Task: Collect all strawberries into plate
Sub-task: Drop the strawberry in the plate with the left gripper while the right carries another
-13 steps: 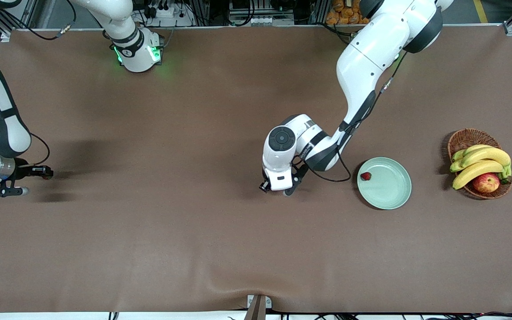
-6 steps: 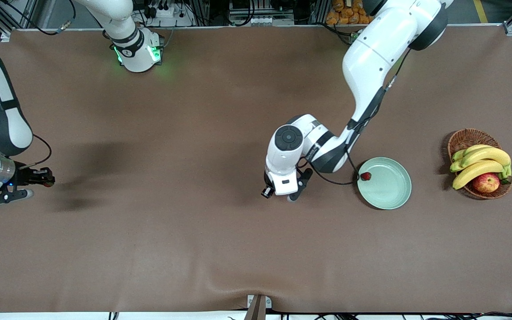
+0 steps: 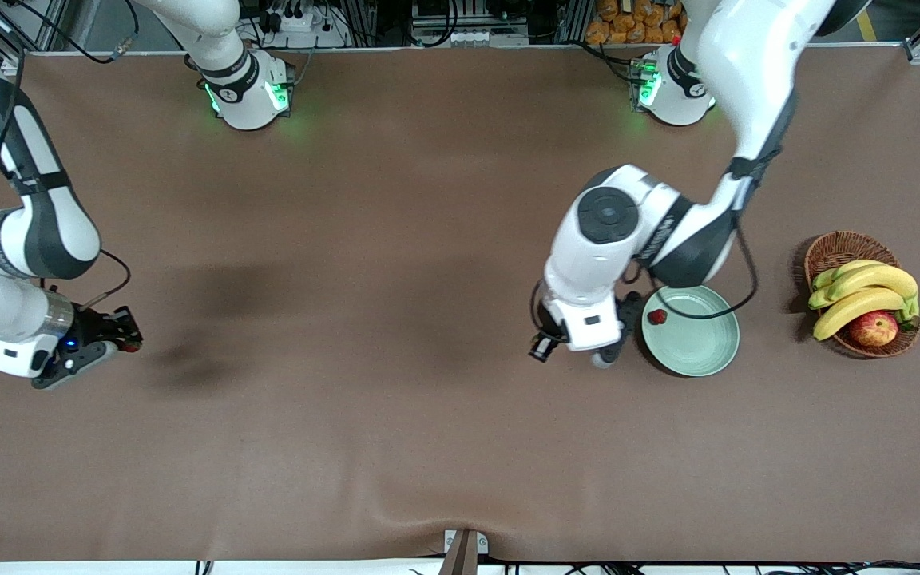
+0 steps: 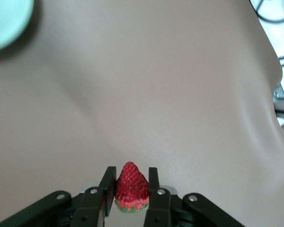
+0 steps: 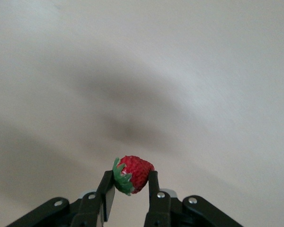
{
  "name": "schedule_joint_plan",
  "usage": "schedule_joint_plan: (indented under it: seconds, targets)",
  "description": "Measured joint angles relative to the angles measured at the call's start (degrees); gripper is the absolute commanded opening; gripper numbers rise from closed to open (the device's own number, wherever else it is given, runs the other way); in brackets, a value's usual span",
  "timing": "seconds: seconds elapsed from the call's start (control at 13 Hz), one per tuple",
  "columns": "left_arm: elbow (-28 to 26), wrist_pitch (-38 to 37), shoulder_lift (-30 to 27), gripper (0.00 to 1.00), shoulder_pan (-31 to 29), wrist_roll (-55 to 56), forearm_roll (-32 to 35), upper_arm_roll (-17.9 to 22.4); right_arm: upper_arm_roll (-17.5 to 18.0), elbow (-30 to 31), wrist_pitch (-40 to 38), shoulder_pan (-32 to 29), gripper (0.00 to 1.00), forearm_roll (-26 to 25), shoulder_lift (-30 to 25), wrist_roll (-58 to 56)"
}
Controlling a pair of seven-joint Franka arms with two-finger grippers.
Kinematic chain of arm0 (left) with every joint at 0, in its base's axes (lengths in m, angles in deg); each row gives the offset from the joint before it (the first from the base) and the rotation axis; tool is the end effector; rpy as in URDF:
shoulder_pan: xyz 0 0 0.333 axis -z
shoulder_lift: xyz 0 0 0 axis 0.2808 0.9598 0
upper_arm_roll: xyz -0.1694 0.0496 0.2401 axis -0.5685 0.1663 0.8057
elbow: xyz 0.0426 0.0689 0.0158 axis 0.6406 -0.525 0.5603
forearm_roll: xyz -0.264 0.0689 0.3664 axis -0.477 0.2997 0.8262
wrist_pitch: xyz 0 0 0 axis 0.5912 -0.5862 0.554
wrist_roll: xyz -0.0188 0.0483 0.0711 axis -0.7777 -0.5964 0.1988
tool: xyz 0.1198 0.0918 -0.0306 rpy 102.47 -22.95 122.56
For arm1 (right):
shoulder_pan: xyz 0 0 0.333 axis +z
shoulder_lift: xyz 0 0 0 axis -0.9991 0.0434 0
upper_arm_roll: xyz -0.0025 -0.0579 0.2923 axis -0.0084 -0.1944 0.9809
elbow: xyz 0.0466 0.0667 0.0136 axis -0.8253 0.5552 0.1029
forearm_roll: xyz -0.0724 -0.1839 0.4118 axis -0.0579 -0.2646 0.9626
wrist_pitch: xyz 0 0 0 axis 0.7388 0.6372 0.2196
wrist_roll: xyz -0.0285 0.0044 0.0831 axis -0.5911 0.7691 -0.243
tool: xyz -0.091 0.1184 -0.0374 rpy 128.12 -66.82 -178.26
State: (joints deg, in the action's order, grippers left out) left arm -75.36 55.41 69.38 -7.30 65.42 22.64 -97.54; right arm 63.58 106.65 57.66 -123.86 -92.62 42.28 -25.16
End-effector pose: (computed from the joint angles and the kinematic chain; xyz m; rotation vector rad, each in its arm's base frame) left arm 0.6701 -0.3948 0.2956 2.6090 1.4507 0.1590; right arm 0.6831 -0.0831 0.1847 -2.9555 -0.8552 0.0642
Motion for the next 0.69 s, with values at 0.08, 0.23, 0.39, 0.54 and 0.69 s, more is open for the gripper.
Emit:
schedule_joint_plan:
  seconds: [0.08,0.23,0.39,0.54,0.69]
  targets:
    - [-2.5,-1.7,-2.0,0.0,-5.0,-3.2,-0.3,-3.3,0.8,0.0,0.0,1.5,0.0,0.0,0.0,0.0]
    - [-7.7,-6.2,-4.8,0.0,-16.2,-10.5,-0.5,-9.7,2.3,-0.1,0.1,5.5,0.0,0.0,0.0,0.0]
    - [-13.1,-8.4,-5.7,0.0,-25.0,-19.0,-0.6,-12.1,4.0,-0.8,0.6,10.8,0.0,0.0,0.0,0.0]
    - [-18.1,-8.0,-5.2,0.0,-30.9,-25.3,-0.6,-12.1,4.4,-3.0,0.8,18.3,0.0,0.0,0.0,0.1]
    - [-21.7,-5.6,-4.2,0.0,-34.4,-28.2,-0.5,-12.1,4.4,-5.1,0.9,25.8,0.0,0.1,0.4,0.7]
